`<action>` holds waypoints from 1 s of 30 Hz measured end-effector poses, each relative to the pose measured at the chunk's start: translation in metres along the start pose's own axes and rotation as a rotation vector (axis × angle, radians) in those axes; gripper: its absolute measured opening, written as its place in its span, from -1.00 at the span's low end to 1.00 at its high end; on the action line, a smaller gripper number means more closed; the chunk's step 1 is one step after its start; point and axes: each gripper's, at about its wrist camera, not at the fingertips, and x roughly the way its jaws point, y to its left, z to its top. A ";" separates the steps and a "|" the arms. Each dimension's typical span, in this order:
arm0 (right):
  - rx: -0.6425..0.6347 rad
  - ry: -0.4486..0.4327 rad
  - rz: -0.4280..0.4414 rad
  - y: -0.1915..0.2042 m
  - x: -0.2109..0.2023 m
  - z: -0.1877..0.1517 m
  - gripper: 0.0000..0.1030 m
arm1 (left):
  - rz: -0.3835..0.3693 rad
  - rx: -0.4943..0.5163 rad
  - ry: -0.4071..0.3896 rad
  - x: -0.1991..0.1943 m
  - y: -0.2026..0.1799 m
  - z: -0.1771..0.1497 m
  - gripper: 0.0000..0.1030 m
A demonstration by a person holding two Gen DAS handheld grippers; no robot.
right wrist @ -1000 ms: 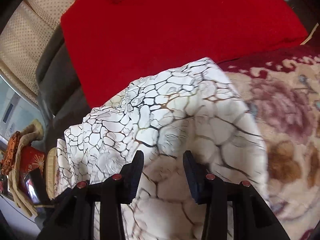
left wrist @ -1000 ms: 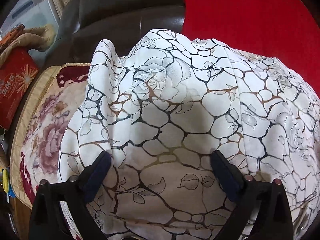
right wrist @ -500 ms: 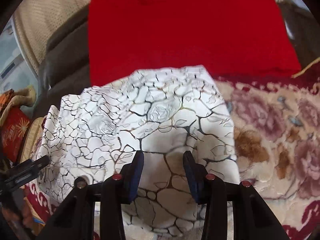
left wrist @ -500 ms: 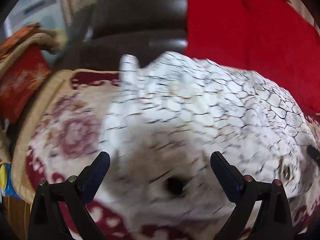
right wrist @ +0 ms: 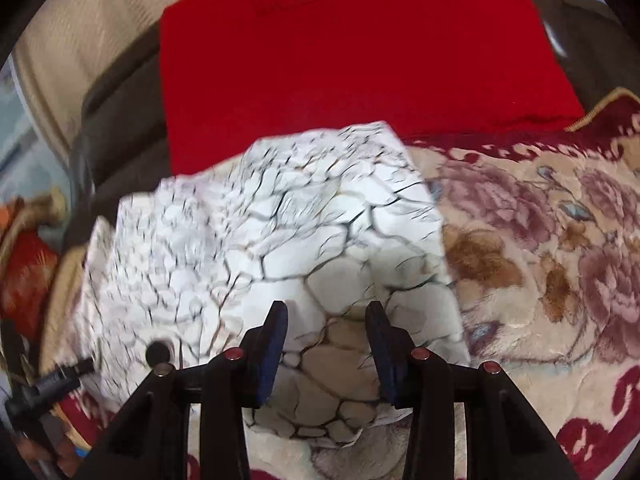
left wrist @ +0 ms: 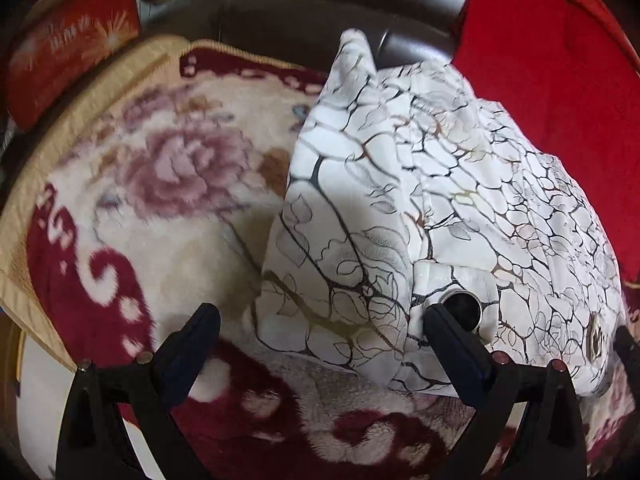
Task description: Fold large clothes
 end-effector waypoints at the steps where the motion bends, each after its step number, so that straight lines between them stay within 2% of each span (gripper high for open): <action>1: 0.002 0.010 -0.004 -0.003 0.003 0.002 -0.14 | -0.010 -0.002 -0.008 -0.004 0.001 -0.001 0.98; 3: 0.027 0.023 0.012 -0.008 0.005 0.002 -0.14 | -0.057 -0.035 -0.039 -0.013 0.010 0.000 0.98; 5: 0.030 -0.015 0.039 -0.007 -0.006 0.001 -0.13 | -0.112 -0.091 -0.053 -0.021 0.022 -0.003 0.98; 7: -0.005 -0.077 0.074 0.002 -0.019 -0.001 -0.13 | -0.187 -0.163 -0.034 -0.020 0.031 -0.005 0.98; 9: -0.022 -0.095 0.110 0.009 -0.022 -0.001 -0.13 | -0.249 -0.205 -0.011 -0.020 0.032 -0.009 0.98; 12: -0.032 -0.035 0.119 0.017 -0.008 -0.003 -0.13 | -0.289 -0.225 0.022 -0.012 0.030 -0.009 0.98; 14: -0.003 0.076 0.081 0.014 0.017 -0.006 -0.14 | -0.311 -0.267 0.032 -0.004 0.033 -0.008 0.98; 17: 0.028 0.085 0.096 0.011 0.020 -0.004 -0.15 | -0.396 -0.362 0.048 0.007 0.041 -0.005 0.95; 19: 0.052 0.089 0.112 0.008 0.020 -0.004 -0.15 | -0.436 -0.427 0.025 0.010 0.047 -0.003 0.90; 20: 0.059 0.090 0.117 0.007 0.020 -0.003 -0.15 | -0.449 -0.449 0.020 0.011 0.048 -0.001 0.83; 23: 0.061 0.090 0.117 0.007 0.019 -0.004 -0.15 | -0.475 -0.482 -0.006 0.015 0.050 0.005 0.31; 24: 0.058 0.089 0.113 0.007 0.019 -0.004 -0.15 | -0.482 -0.491 0.000 0.020 0.048 0.006 0.31; 26: 0.053 0.086 0.106 0.008 0.020 -0.005 -0.15 | -0.487 -0.503 0.005 0.023 0.045 0.007 0.31; 28: 0.050 0.084 0.102 0.008 0.017 -0.005 -0.14 | -0.489 -0.503 -0.003 0.024 0.041 0.007 0.53; 29: 0.050 0.083 0.102 0.008 0.018 -0.006 -0.15 | -0.503 -0.506 -0.008 0.025 0.040 0.008 0.73; 30: 0.049 0.084 0.104 0.009 0.020 -0.004 -0.15 | -0.510 -0.507 -0.013 0.025 0.037 0.009 0.80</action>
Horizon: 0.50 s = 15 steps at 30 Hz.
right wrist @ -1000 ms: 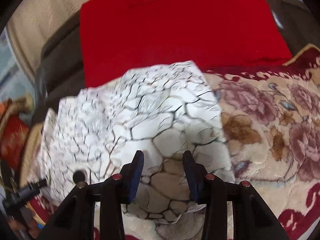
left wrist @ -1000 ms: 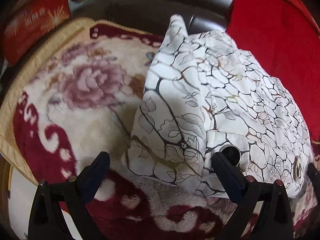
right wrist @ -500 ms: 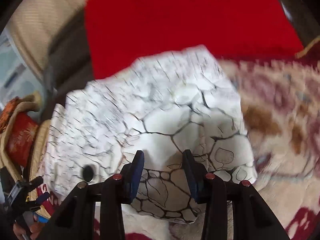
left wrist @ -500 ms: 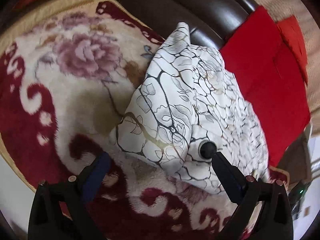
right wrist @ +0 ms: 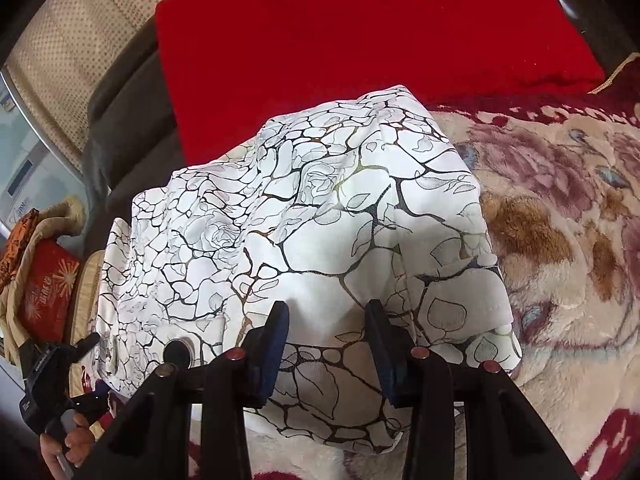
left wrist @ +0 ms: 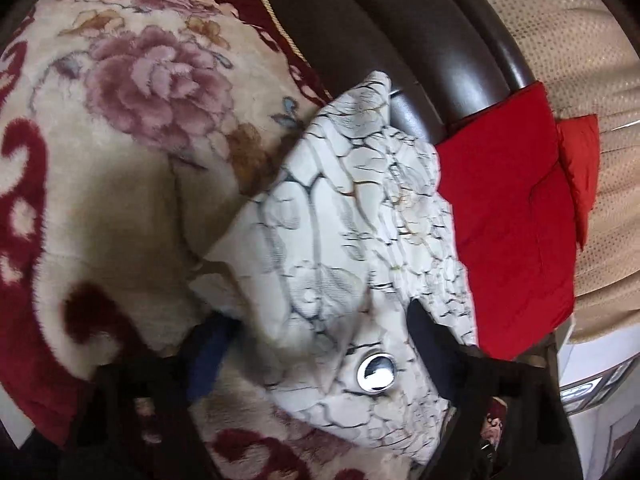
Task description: Fold large clothes
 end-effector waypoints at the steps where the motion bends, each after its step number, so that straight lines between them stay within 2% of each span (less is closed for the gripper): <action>1: 0.001 0.000 0.002 0.000 0.000 0.000 -0.14 | 0.010 0.008 -0.009 0.001 -0.002 0.000 0.81; 4: 0.003 0.001 0.009 -0.002 0.000 0.002 -0.14 | -0.002 0.005 -0.029 0.002 -0.003 -0.002 0.80; 5: 0.003 0.001 0.010 -0.002 0.000 0.002 -0.14 | -0.017 -0.003 -0.040 0.001 -0.003 -0.002 0.65; 6: 0.001 0.001 0.011 -0.002 0.000 0.002 -0.14 | -0.019 -0.006 -0.048 0.002 -0.002 -0.001 0.26; 8: -0.001 0.001 0.012 -0.002 0.000 0.003 -0.14 | -0.016 -0.014 -0.040 0.005 0.001 0.002 -0.18; 11: -0.002 0.000 0.014 -0.002 -0.002 0.002 -0.14 | -0.036 -0.035 -0.037 0.006 0.005 0.003 -0.20; 13: -0.001 -0.001 0.015 -0.002 -0.002 0.002 -0.14 | -0.045 -0.045 -0.035 0.008 0.006 0.003 0.12; 14: 0.000 -0.001 0.016 -0.002 -0.002 0.002 -0.14 | -0.072 -0.051 -0.027 0.010 0.005 0.003 0.39; 15: 0.001 -0.001 0.017 -0.002 -0.002 0.002 -0.14 | -0.081 -0.043 -0.025 0.011 0.003 0.004 0.42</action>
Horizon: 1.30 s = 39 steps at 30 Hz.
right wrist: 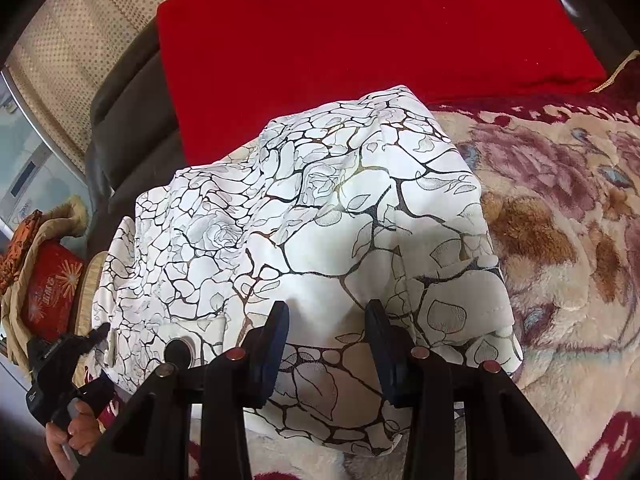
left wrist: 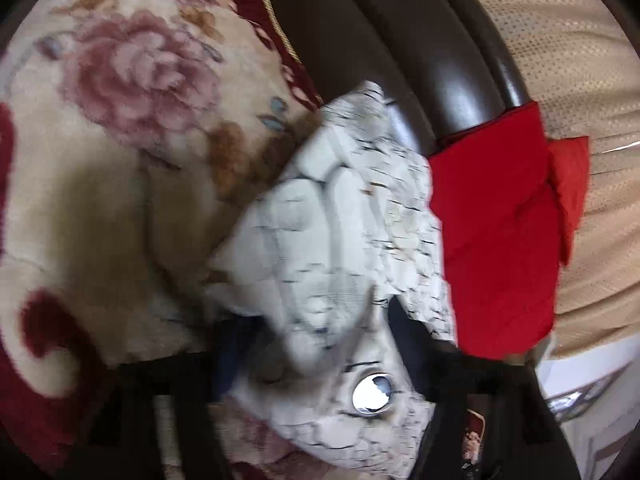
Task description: Fold large clothes
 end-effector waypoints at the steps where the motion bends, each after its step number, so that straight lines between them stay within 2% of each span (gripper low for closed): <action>1: -0.001 0.000 0.000 0.000 0.000 0.000 -0.14 | 0.015 0.022 0.001 0.001 -0.003 0.000 0.42; 2: -0.002 -0.001 0.000 0.000 0.000 0.000 -0.14 | 0.024 0.039 0.001 0.002 -0.006 0.000 0.41; 3: -0.004 0.000 0.001 0.000 0.000 0.001 -0.14 | 0.029 0.047 -0.004 0.003 -0.007 -0.001 0.26; 4: -0.005 0.001 0.002 -0.001 0.001 0.001 -0.14 | 0.032 0.055 -0.007 0.003 -0.008 -0.001 0.09; 5: -0.006 0.001 0.003 -0.001 0.001 0.001 -0.14 | 0.034 0.060 -0.001 0.005 -0.008 0.000 -0.16; 6: -0.005 0.001 0.003 -0.001 0.001 0.001 -0.14 | 0.035 0.062 0.004 0.006 -0.007 0.001 -0.23; 8: -0.005 0.002 0.008 -0.001 0.001 0.002 -0.14 | 0.027 0.049 0.002 0.007 -0.004 0.002 -0.23; 10: -0.006 0.003 0.012 -0.002 0.001 0.002 -0.14 | 0.027 0.029 -0.001 0.009 -0.002 0.001 -0.06; 11: -0.005 0.003 0.014 -0.002 0.001 0.002 -0.14 | 0.011 0.013 -0.002 0.009 -0.001 0.001 0.37; 12: -0.004 0.003 0.015 -0.002 0.000 0.002 -0.14 | -0.024 0.001 0.003 0.013 -0.002 0.001 0.60; 14: -0.004 0.003 0.016 -0.002 0.000 0.001 -0.14 | -0.002 0.037 -0.004 0.014 -0.008 0.000 0.58; 16: -0.008 0.004 0.017 -0.002 0.000 0.002 -0.14 | 0.033 0.078 -0.013 0.017 -0.014 -0.002 0.37; 17: -0.009 0.003 0.017 -0.002 0.000 0.001 -0.14 | 0.051 0.087 -0.015 0.018 -0.015 -0.002 0.03; 18: -0.010 0.002 0.017 -0.001 -0.001 0.001 -0.14 | 0.056 0.090 -0.011 0.019 -0.014 -0.001 -0.19; 21: -0.015 0.002 0.018 -0.001 -0.001 0.000 -0.14 | 0.023 0.067 -0.010 0.017 -0.009 0.002 -0.40; 24: -0.020 0.004 0.019 -0.001 0.000 0.001 -0.14 | 0.010 0.098 -0.020 0.011 -0.014 0.000 -0.49; 29: 0.010 0.017 0.059 -0.008 0.000 0.005 -0.15 | 0.040 0.274 -0.068 -0.008 -0.055 -0.011 -0.58; 33: 0.147 0.034 0.191 -0.033 -0.005 0.012 -0.15 | 0.044 0.502 -0.071 -0.021 -0.119 -0.033 -0.68; 36: 0.260 0.045 0.295 -0.053 -0.008 0.017 -0.15 | 0.015 0.717 -0.041 -0.020 -0.178 -0.074 -0.71; 38: 0.339 0.047 0.373 -0.068 -0.011 0.019 -0.13 | 0.044 0.836 0.003 -0.005 -0.204 -0.107 -0.71; 39: 0.388 0.045 0.430 -0.078 -0.012 0.020 -0.12 | 0.087 0.933 0.049 0.015 -0.216 -0.133 -0.71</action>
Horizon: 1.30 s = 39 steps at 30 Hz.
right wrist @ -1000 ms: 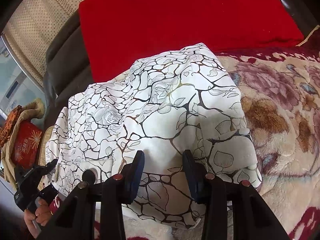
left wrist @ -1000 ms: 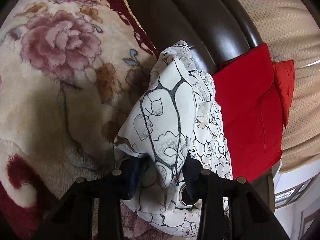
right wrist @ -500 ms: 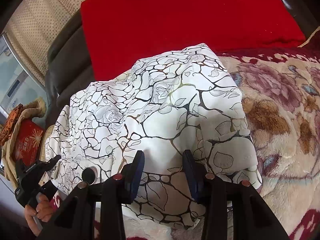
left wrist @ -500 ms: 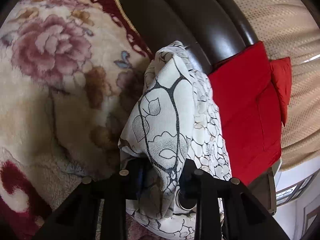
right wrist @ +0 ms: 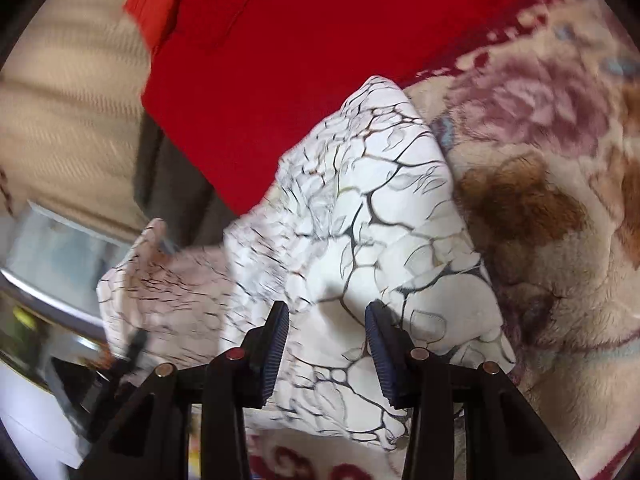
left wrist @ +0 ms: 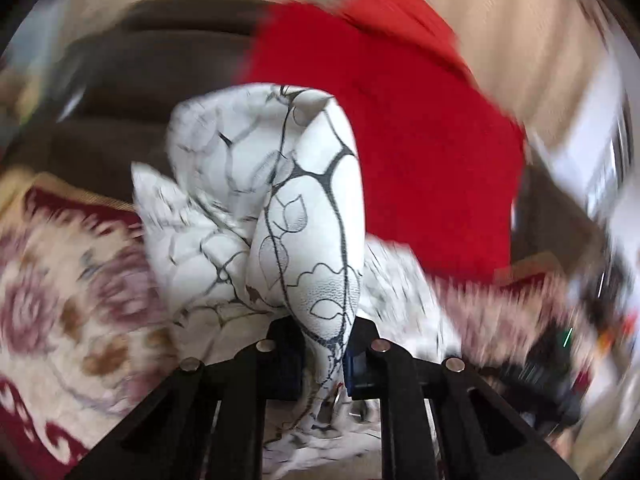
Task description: Fold large clothes
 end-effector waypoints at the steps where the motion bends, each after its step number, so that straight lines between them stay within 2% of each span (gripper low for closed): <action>1: 0.035 -0.002 0.042 -0.006 -0.004 0.003 -0.13 | 0.019 0.056 0.037 0.015 -0.015 -0.006 -0.71; 2: 0.057 -0.001 0.068 -0.010 -0.006 0.006 -0.13 | 0.047 0.108 0.091 0.036 -0.029 -0.018 -0.70; 4: 0.121 0.016 0.141 -0.022 -0.008 0.012 -0.13 | 0.078 0.104 0.164 0.063 -0.029 -0.036 -0.68; 7: 0.176 0.062 0.199 -0.031 -0.002 0.013 -0.13 | 0.030 0.058 0.141 0.063 -0.011 -0.049 -0.59; 10: 0.136 0.080 0.173 -0.022 0.004 0.012 -0.11 | -0.003 0.028 0.157 0.060 0.007 -0.046 -0.57; 13: 0.084 0.079 0.154 -0.009 0.005 0.010 0.07 | -0.087 -0.003 0.150 0.054 0.019 -0.043 -0.53; 14: 0.074 0.084 0.147 -0.006 0.008 0.010 0.08 | -0.110 0.002 0.134 0.048 0.020 -0.042 -0.40; 15: 0.069 0.091 0.132 -0.005 0.011 0.009 0.08 | -0.152 0.003 0.125 0.040 0.024 -0.044 -0.13; 16: 0.071 0.095 0.120 -0.006 0.012 0.008 0.07 | -0.203 -0.006 0.123 0.033 0.028 -0.044 0.02; 17: 0.078 0.097 0.112 -0.007 0.015 0.008 0.07 | -0.265 -0.021 0.114 0.023 0.032 -0.044 0.25; 18: 0.088 0.098 0.112 -0.009 0.018 0.007 0.07 | -0.313 -0.032 0.103 0.015 0.032 -0.042 0.35; 21: 0.095 0.094 0.108 -0.015 0.016 0.007 0.07 | -0.441 -0.071 0.037 -0.016 0.058 -0.032 0.43; 22: 0.091 0.093 0.101 -0.013 0.016 0.006 0.07 | -0.470 -0.099 -0.019 -0.032 0.073 -0.028 0.46; 23: 0.085 0.090 0.094 -0.011 0.016 0.006 0.07 | -0.462 -0.130 -0.071 -0.044 0.086 -0.027 0.57; 24: 0.073 0.086 0.081 -0.007 0.016 0.005 0.07 | -0.401 -0.200 -0.136 -0.054 0.111 -0.026 0.68; 25: 0.062 0.083 0.071 -0.006 0.015 0.004 0.07 | -0.343 -0.259 -0.156 -0.057 0.128 -0.027 0.69; 26: 0.049 0.080 0.059 -0.003 0.015 0.005 0.07 | -0.289 -0.353 -0.152 -0.051 0.154 -0.030 0.69; 27: 0.033 0.071 0.048 0.001 0.014 0.005 0.07 | -0.282 -0.450 -0.128 -0.041 0.176 -0.035 0.69; 29: -0.001 0.044 0.057 0.014 0.011 0.006 0.09 | -0.313 -0.647 -0.060 -0.016 0.211 -0.051 0.69; 30: -0.019 0.035 0.077 0.019 0.010 0.008 0.09 | -0.362 -0.769 -0.018 0.002 0.226 -0.061 0.69; 31: -0.039 0.027 0.095 0.026 0.011 0.009 0.10 | -0.399 -0.821 -0.008 0.010 0.231 -0.065 0.69; 33: -0.068 0.021 0.121 0.038 0.016 0.011 0.12 | -0.436 -0.859 -0.013 0.020 0.233 -0.063 0.70; 36: -0.061 0.030 0.166 0.049 0.034 0.016 0.17 | -0.455 -0.792 -0.011 0.039 0.223 -0.040 0.85; 39: -0.042 0.044 0.184 0.058 0.059 0.023 0.22 | -0.487 -0.786 0.028 0.063 0.218 -0.034 0.84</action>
